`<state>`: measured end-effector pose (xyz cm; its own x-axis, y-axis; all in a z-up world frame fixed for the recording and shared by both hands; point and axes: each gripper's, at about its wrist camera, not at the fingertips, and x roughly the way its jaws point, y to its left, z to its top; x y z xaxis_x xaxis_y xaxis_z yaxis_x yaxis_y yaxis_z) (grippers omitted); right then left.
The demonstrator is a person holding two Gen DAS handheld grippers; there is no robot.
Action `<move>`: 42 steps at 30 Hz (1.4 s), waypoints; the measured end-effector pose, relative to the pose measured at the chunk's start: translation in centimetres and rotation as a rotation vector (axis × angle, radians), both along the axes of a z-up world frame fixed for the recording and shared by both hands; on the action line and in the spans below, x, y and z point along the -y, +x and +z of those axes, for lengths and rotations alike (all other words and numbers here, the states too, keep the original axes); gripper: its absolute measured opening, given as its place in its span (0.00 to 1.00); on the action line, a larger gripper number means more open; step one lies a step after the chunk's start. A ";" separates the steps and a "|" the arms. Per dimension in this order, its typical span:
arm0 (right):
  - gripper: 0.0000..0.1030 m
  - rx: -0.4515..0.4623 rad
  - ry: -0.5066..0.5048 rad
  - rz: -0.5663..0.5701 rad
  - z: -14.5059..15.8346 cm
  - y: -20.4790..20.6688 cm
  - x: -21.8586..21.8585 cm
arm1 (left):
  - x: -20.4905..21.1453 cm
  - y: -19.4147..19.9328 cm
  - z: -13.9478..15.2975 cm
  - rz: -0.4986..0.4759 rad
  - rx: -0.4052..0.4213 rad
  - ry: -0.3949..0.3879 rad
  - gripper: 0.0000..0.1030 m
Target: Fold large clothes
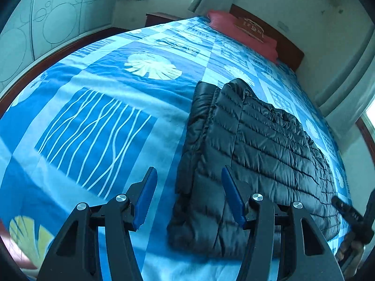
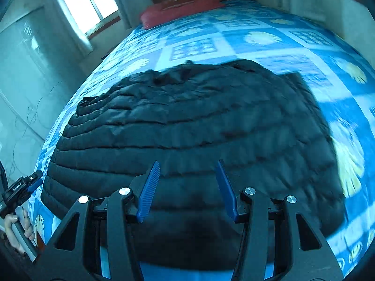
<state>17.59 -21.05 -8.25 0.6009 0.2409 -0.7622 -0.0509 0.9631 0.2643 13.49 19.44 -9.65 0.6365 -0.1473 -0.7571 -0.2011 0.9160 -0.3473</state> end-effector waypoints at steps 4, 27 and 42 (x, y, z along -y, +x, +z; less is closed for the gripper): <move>0.49 0.011 -0.025 0.045 0.6 3.2 -3.4 | 0.3 1.9 -0.4 -0.018 -0.019 0.003 0.55; 0.50 -0.040 -0.196 0.086 -5.2 7.2 -9.0 | 1.1 9.3 -2.0 -0.139 -0.081 -0.095 0.63; 0.50 -0.025 -0.203 0.079 -5.2 6.6 -9.2 | 2.5 12.6 -5.3 -0.253 -0.171 -0.043 0.86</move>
<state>24.19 -11.80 -13.41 0.5663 0.1268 -0.8144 -0.1242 0.9899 0.0677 26.14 16.97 -14.92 0.4393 -0.3190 -0.8398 -0.0269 0.9297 -0.3672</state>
